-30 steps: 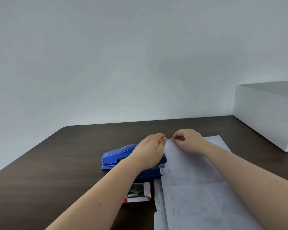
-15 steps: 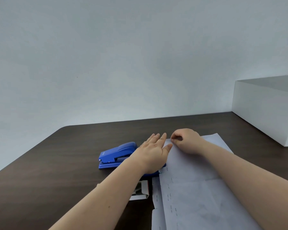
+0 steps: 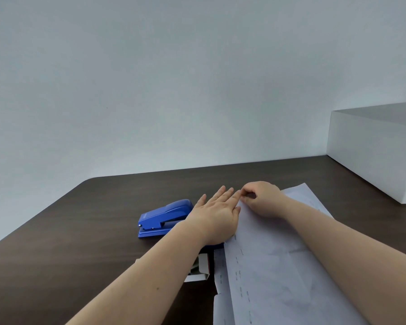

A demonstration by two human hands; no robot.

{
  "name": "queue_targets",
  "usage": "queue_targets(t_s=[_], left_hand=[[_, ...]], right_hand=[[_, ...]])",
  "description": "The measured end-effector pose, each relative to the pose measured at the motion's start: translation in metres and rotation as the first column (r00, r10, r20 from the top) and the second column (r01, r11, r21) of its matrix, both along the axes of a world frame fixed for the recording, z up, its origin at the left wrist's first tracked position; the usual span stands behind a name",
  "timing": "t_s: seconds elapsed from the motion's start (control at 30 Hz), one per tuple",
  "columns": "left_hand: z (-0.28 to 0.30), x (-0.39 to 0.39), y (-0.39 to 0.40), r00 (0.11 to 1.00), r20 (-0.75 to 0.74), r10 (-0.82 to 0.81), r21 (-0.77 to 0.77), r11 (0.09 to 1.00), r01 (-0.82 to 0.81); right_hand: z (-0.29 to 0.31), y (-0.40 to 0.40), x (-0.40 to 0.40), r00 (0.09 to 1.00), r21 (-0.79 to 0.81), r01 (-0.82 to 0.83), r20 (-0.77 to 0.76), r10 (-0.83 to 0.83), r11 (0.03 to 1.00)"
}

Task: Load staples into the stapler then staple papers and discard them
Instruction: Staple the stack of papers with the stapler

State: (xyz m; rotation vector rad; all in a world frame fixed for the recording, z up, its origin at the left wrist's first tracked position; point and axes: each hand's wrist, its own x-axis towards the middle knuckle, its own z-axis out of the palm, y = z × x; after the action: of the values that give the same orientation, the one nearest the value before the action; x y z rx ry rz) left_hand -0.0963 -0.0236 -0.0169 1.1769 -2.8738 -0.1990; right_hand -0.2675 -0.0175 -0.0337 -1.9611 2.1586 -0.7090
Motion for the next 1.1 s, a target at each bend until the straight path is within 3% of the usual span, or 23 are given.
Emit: queue_targets(t_s=[0.23, 0.37, 0.5, 0.6, 0.7, 0.87, 1.1], left_hand=[[0.009, 0.004, 0.002, 0.999, -0.028, 0.022, 0.115, 0.993, -0.018], [0.023, 0.007, 0.009, 0.977, -0.209, 0.047, 0.227, 0.974, 0.002], [0.040, 0.012, 0.023, 0.802, -0.574, 0.167, 0.324, 0.945, 0.035], [0.047, 0.015, 0.033, 0.698, -0.685, 0.210, 0.314, 0.949, 0.024], [0.050, 0.020, 0.041, 0.697, -0.686, 0.209, 0.257, 0.966, -0.037], [0.048, 0.025, 0.048, 0.804, -0.553, 0.221, 0.211, 0.970, -0.122], [0.051, 0.020, 0.067, 0.814, -0.522, 0.254, 0.287, 0.951, -0.112]], right_hand=[[0.002, 0.002, -0.001, 1.000, 0.014, -0.001, 0.007, 0.001, 1.000], [0.005, 0.008, -0.003, 0.999, 0.003, 0.051, 0.015, -0.051, 0.999], [0.012, 0.016, -0.011, 0.994, -0.046, 0.104, -0.028, -0.105, 0.994], [0.024, 0.031, -0.022, 0.987, -0.113, 0.142, -0.064, -0.150, 0.983], [0.039, 0.050, -0.028, 0.982, -0.183, 0.155, -0.079, -0.172, 0.971], [0.058, 0.071, -0.030, 0.984, -0.287, 0.149, -0.050, -0.170, 0.946], [0.081, 0.089, -0.012, 0.993, -0.324, 0.053, -0.083, -0.084, 0.945]])
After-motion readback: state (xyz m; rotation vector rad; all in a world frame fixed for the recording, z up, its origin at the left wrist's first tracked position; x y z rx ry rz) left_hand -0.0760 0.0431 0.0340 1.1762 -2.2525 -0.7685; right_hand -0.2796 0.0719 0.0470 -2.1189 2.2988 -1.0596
